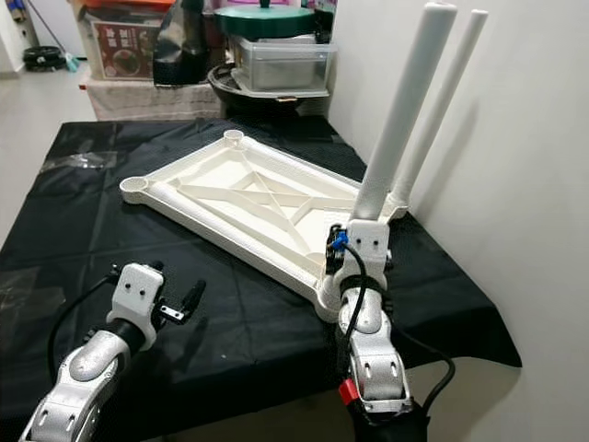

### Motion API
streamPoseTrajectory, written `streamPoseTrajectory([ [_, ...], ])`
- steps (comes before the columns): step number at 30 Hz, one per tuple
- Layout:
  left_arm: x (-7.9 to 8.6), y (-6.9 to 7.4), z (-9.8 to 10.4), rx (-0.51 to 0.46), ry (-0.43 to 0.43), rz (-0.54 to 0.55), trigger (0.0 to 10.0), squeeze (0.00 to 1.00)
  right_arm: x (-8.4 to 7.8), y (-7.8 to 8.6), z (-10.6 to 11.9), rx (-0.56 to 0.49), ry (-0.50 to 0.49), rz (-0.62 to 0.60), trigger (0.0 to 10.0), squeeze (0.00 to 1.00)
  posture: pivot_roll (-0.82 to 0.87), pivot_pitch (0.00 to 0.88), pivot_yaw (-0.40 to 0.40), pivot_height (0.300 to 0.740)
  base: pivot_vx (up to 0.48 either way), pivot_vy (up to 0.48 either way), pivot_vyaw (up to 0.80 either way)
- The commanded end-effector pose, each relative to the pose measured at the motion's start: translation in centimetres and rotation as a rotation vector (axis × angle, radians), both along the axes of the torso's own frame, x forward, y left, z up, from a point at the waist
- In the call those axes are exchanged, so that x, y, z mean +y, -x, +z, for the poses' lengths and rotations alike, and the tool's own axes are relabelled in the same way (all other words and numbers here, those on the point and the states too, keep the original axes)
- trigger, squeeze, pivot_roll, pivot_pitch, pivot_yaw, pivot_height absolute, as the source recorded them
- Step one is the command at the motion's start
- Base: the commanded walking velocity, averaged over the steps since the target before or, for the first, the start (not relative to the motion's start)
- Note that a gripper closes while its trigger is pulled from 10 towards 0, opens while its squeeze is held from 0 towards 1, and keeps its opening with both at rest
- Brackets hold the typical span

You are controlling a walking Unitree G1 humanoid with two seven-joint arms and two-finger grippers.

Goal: Building children table

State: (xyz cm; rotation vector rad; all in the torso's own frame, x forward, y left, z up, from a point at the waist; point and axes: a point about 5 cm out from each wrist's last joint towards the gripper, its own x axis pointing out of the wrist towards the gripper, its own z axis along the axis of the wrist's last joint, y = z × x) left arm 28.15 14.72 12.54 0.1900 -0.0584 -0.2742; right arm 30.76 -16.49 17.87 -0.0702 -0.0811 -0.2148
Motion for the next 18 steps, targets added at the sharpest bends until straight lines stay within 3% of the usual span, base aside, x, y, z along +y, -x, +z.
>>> streamPoseTrajectory([
  [1, -0.2, 0.1, -0.3, 0.002, -0.007, -0.013, 10.0, 0.00, -0.7, 0.2, 0.0, 0.007, -0.018, -0.019, 10.0, 0.00, 0.06, 0.000, -0.080, 0.740, 0.000, 0.000, 0.00],
  [9, -0.4, 0.0, -0.3, 0.006, -0.005, -0.024, 10.0, 0.00, -0.9, 0.3, 2.3, -0.053, -0.003, 0.202, 10.0, 0.00, 0.04, 0.000, -0.069, 0.740, 0.000, 0.000, 0.00],
  [18, -0.9, -0.2, -0.4, 0.008, 0.001, -0.043, 10.0, 0.00, -3.8, -0.5, 3.1, -0.004, 0.078, 0.392, 10.0, 0.00, 0.04, 0.000, -0.068, 0.740, 0.000, 0.000, 0.00],
])
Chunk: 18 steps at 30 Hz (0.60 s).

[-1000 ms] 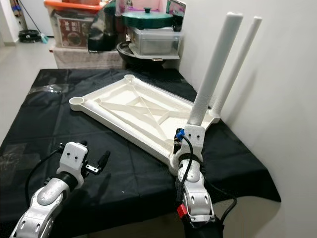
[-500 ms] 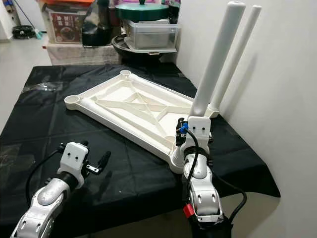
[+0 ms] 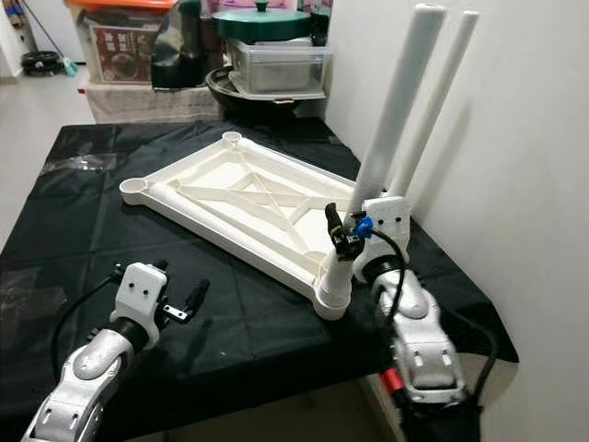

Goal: Building children table

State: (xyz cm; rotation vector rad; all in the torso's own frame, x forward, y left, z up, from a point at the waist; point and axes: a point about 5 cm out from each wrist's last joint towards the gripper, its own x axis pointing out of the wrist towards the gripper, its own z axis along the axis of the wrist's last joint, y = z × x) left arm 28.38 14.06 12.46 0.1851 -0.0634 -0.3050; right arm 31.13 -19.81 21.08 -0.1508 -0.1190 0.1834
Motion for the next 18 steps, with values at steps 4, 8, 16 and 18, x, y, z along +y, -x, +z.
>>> streamPoseTrajectory([
  [4, -0.2, 0.1, -0.4, 0.010, -0.003, -0.011, 10.0, 0.00, -2.9, -0.9, 0.0, 0.064, 0.025, 0.067, 10.0, 0.00, 0.04, 0.000, -0.073, 0.740, 0.000, 0.000, 0.00],
  [8, -0.2, 0.1, -0.4, 0.010, -0.002, -0.012, 10.0, 0.00, -3.9, -1.1, 0.5, 0.073, 0.023, 0.121, 10.0, 0.00, 0.05, 0.000, -0.075, 0.740, 0.000, 0.000, 0.00],
  [16, -0.5, 0.2, -0.6, 0.014, 0.001, -0.021, 10.0, 0.00, -5.3, -1.7, 2.1, 0.110, 0.009, 0.309, 10.0, 0.00, 0.05, 0.000, -0.083, 0.740, 0.000, 0.000, 0.00],
  [18, -0.5, 0.3, -0.6, 0.015, 0.001, -0.021, 10.0, 0.00, -5.6, -1.9, 2.4, 0.107, 0.011, 0.327, 10.0, 0.00, 0.05, 0.000, -0.083, 0.740, 0.000, 0.000, 0.00],
])
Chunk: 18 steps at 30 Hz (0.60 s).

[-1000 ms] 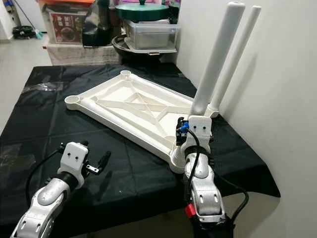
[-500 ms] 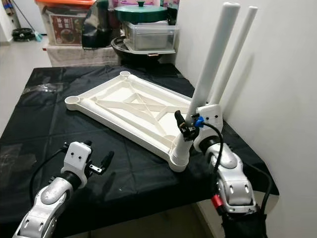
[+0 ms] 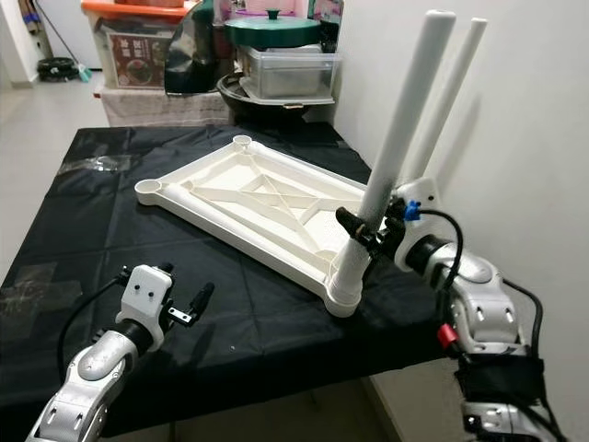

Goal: Building children table

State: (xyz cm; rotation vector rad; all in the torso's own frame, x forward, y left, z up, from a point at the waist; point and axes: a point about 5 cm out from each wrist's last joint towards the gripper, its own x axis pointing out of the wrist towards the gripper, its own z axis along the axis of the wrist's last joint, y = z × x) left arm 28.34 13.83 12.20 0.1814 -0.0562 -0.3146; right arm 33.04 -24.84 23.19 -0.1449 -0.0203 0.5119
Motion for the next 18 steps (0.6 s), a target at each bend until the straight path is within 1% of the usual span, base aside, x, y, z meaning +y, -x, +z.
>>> streamPoseTrajectory([
  [1, -0.3, 0.2, -0.4, 0.007, -0.002, -0.013, 10.0, 0.00, -0.7, -0.1, 0.5, -0.012, -0.016, 0.018, 10.0, 0.00, 0.05, 0.000, -0.084, 0.740, 0.000, 0.000, 0.00],
  [3, -0.3, 0.2, -0.4, 0.008, -0.002, -0.013, 10.0, 0.00, -1.0, -0.6, 1.2, -0.023, -0.042, 0.058, 10.0, 0.00, 0.05, 0.000, -0.085, 0.740, 0.000, 0.000, 0.00],
  [5, -0.3, 0.2, -0.4, 0.008, -0.001, -0.014, 10.0, 0.00, -1.1, -1.0, 1.4, -0.023, -0.048, 0.092, 10.0, 0.00, 0.06, 0.000, -0.088, 0.740, 0.000, 0.000, 0.00],
  [12, -0.4, 0.2, -0.4, 0.007, 0.003, -0.010, 10.0, 0.00, -0.8, -2.3, 1.8, -0.047, -0.029, 0.122, 10.0, 0.00, 0.07, 0.000, -0.105, 0.740, 0.000, 0.000, 0.00],
  [18, -0.4, 0.3, -0.5, 0.007, 0.004, -0.008, 10.0, 0.00, -0.8, -2.7, 1.9, -0.046, -0.030, 0.134, 10.0, 0.00, 0.08, 0.000, -0.110, 0.740, 0.000, 0.000, 0.00],
])
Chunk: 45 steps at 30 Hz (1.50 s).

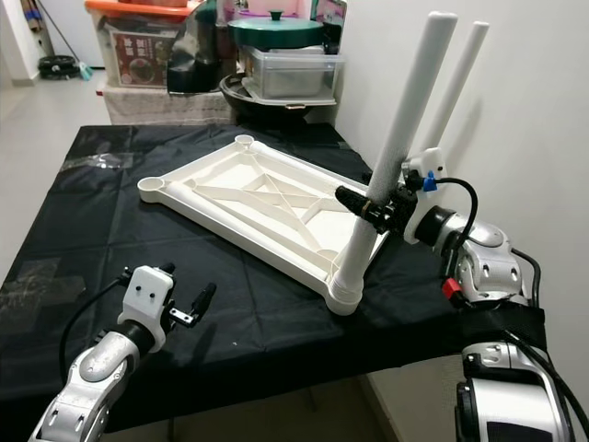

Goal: Building children table

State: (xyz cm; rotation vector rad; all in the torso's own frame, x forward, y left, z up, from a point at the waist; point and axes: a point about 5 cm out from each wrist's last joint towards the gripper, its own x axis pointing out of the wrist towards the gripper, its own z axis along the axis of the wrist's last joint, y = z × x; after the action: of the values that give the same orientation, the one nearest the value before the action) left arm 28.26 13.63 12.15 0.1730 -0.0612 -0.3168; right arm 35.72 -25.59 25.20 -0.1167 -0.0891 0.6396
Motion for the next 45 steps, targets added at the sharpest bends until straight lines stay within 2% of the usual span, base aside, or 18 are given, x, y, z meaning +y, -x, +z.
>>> streamPoseTrajectory([
  [1, -0.1, 0.2, -0.4, 0.010, -0.005, -0.004, 10.0, 0.00, -0.1, -0.2, -0.2, 0.004, 0.011, 0.003, 10.0, 0.00, 0.08, 0.000, -0.111, 0.740, 0.000, 0.000, 0.00],
  [2, -0.1, 0.3, -0.4, 0.011, -0.006, -0.002, 10.0, 0.00, -0.3, -0.4, -0.4, 0.009, 0.004, -0.007, 0.0, 0.00, 0.08, 0.000, -0.116, 0.740, 0.000, 0.000, 0.00],
  [6, -0.1, 0.4, -0.5, 0.013, -0.006, 0.001, 10.0, 0.00, -0.7, -0.8, -1.1, 0.027, -0.001, -0.054, 0.0, 0.00, 0.08, 0.000, -0.116, 0.740, 0.000, 0.000, 0.00],
  [11, -0.2, 0.4, -0.6, 0.015, -0.007, 0.000, 10.0, 0.00, -0.2, -0.7, -2.1, 0.035, 0.010, -0.088, 0.0, 0.00, 0.07, 0.000, -0.111, 0.740, 0.000, 0.000, 0.00],
  [13, -0.3, 0.4, -0.6, 0.017, -0.008, -0.003, 10.0, 0.00, 0.2, -1.2, -3.3, 0.069, 0.002, -0.227, 0.0, 0.00, 0.07, 0.000, -0.108, 0.740, 0.000, 0.000, 0.00],
  [14, -0.3, 0.4, -0.6, 0.017, -0.008, -0.003, 10.0, 0.00, 0.2, -1.2, -3.3, 0.069, 0.002, -0.227, 0.0, 0.00, 0.07, 0.000, -0.108, 0.740, 0.000, 0.000, 0.00],
  [15, -0.3, 0.4, -0.7, 0.019, -0.008, -0.005, 10.0, 0.00, 0.3, -1.7, -4.6, 0.142, -0.039, -0.419, 0.0, 0.00, 0.06, 0.000, -0.104, 0.740, 0.000, 0.000, 0.00],
  [16, -0.3, 0.4, -0.7, 0.019, -0.008, -0.005, 10.0, 0.00, 0.3, -1.7, -4.6, 0.142, -0.039, -0.419, 0.0, 0.00, 0.06, 0.000, -0.104, 0.740, 0.000, 0.000, 0.00],
  [19, -0.5, 0.3, -0.7, 0.024, -0.008, -0.012, 10.0, 0.00, 0.7, -2.1, -6.0, 0.224, -0.080, -0.624, 0.0, 0.00, 0.06, 0.000, -0.099, 0.740, 0.000, 0.000, 0.00],
  [24, -0.7, 0.3, -0.8, 0.030, -0.011, -0.017, 10.0, 0.00, 4.0, -2.2, -8.3, 0.313, -0.226, -0.765, 0.0, 0.00, 0.07, 0.000, -0.105, 0.740, 0.000, 0.000, 0.00],
  [27, -0.6, 0.3, -0.8, 0.031, -0.011, -0.013, 10.0, 0.00, 5.3, -2.0, -9.3, 0.335, -0.234, -0.797, 0.0, 0.00, 0.07, 0.000, -0.111, 0.740, 0.000, 0.000, 0.00],
  [28, -0.4, 0.3, -0.9, 0.034, -0.015, -0.005, 10.0, 0.00, 7.1, -1.5, -10.7, 0.371, -0.222, -0.815, 0.0, 0.00, 0.08, 0.000, -0.112, 0.740, 0.000, 0.000, 0.00],
  [30, -0.3, 0.3, -1.0, 0.039, -0.017, 0.002, 10.0, 0.00, 8.7, -1.2, -11.4, 0.403, -0.202, -0.838, 0.0, 0.00, 0.08, 0.000, -0.112, 0.740, 0.000, 0.000, 0.00],
  [33, -0.2, 0.3, -1.1, 0.047, -0.012, 0.010, 10.0, 0.00, 9.7, -1.1, -11.6, 0.423, -0.177, -0.861, 0.0, 0.00, 0.07, 0.000, -0.118, 0.740, 0.000, 0.000, 0.00],
  [35, -0.3, 0.3, -1.1, 0.048, -0.009, 0.009, 10.0, 0.00, 9.7, -1.2, -11.7, 0.435, -0.182, -0.893, 0.0, 0.00, 0.06, 0.000, -0.122, 0.740, 0.000, 0.000, 0.00],
  [37, -0.6, 0.3, -1.1, 0.049, -0.005, 0.008, 10.0, 0.00, 9.2, -1.4, -11.5, 0.450, -0.205, -0.999, 0.0, 0.00, 0.07, 0.000, -0.130, 0.740, 0.000, 0.000, 0.00],
  [42, -0.5, 0.3, -1.2, 0.052, -0.008, 0.017, 10.0, 0.00, 9.0, -1.5, -10.9, 0.429, -0.217, -1.055, 0.0, 0.00, 0.07, 0.000, -0.134, 0.740, 0.000, 0.000, 0.00],
  [45, -0.4, 0.3, -1.2, 0.053, -0.011, 0.025, 10.0, 0.00, 9.7, -1.5, -10.2, 0.399, -0.218, -1.061, 0.0, 0.00, 0.07, 0.000, -0.135, 0.740, 0.000, 0.000, 0.00],
])
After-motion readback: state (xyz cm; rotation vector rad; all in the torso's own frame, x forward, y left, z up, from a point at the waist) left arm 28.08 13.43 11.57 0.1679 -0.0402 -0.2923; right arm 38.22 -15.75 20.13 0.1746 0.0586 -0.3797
